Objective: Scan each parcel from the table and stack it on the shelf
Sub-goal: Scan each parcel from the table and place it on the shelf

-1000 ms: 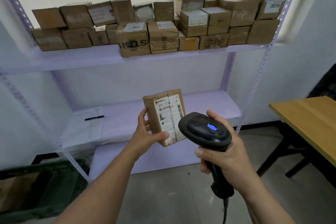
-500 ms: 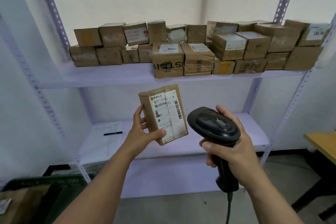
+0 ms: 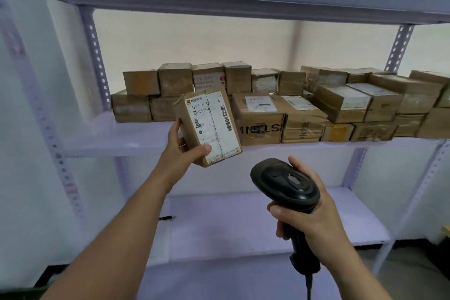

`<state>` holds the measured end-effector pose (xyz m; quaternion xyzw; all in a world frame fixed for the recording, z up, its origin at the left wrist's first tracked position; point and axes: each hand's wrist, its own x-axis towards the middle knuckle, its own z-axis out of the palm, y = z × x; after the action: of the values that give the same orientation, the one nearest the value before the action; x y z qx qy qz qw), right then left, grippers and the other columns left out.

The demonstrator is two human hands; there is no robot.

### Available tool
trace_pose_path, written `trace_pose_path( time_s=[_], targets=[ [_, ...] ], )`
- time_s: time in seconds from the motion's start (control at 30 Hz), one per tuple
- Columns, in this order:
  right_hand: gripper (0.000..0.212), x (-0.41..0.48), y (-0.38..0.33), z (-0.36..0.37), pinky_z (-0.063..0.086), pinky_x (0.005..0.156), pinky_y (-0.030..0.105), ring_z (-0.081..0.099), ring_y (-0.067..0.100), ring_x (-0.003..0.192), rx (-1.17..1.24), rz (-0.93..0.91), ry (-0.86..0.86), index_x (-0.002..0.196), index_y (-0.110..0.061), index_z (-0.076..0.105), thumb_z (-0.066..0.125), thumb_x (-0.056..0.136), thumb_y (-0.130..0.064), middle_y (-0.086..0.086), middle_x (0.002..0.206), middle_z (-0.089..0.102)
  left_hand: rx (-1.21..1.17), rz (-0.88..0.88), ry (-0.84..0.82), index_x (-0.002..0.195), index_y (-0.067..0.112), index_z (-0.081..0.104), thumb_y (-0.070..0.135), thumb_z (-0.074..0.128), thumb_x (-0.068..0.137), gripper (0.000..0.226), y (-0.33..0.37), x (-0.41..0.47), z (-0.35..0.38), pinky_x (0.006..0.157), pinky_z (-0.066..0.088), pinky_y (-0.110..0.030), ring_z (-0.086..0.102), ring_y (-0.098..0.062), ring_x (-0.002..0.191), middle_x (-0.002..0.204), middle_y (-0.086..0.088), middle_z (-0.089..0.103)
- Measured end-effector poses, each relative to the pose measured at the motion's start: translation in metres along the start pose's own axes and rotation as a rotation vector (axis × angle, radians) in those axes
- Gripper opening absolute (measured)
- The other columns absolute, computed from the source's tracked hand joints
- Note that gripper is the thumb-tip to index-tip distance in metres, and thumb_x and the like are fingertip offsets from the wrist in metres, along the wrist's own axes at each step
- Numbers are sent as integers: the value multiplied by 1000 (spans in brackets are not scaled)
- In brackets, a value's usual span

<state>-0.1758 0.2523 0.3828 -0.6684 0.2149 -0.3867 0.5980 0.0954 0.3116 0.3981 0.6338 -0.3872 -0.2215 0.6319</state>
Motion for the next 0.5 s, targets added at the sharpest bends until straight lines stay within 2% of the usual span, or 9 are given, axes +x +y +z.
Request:
trace_pose_path(
  time_s=[0.1,0.2,0.33,0.4,0.5],
  targets=[
    [89,14,3,6,53,49,41,58,37,49,-12,1,49,121,-52,53,77,69,15,5,94,70,-9,-21,-21,149,38,18,30,76,79,91,7,39,-2,84,53,-31,62,-16,108,129,1,60],
    [89,23,7,11,53,48,40,58,38,49,-20,3,95,124,-49,52,73,69,17,1,95,71,18,-85,-57,150,38,21,33,67,87,78,10,72,-1,88,54,-38,63,-18,106,128,4,60],
    [89,30,15,14,52,47,41,57,40,48,-7,9,163,125,-47,53,73,68,18,1,96,71,-1,-121,-95,144,34,32,34,55,94,55,10,99,5,75,50,-29,61,-9,99,126,6,59],
    [88,33,17,16,51,47,40,57,40,48,-2,9,191,125,-47,53,73,69,19,4,96,71,-3,-84,-78,144,33,35,33,49,96,51,9,109,6,76,51,-28,63,-9,99,130,6,59],
    [88,35,20,21,51,48,41,57,40,49,-9,15,221,126,-46,53,73,69,19,1,97,70,65,11,23,147,40,26,37,45,98,53,7,122,8,88,52,-33,60,-14,109,138,7,53]
  ],
)
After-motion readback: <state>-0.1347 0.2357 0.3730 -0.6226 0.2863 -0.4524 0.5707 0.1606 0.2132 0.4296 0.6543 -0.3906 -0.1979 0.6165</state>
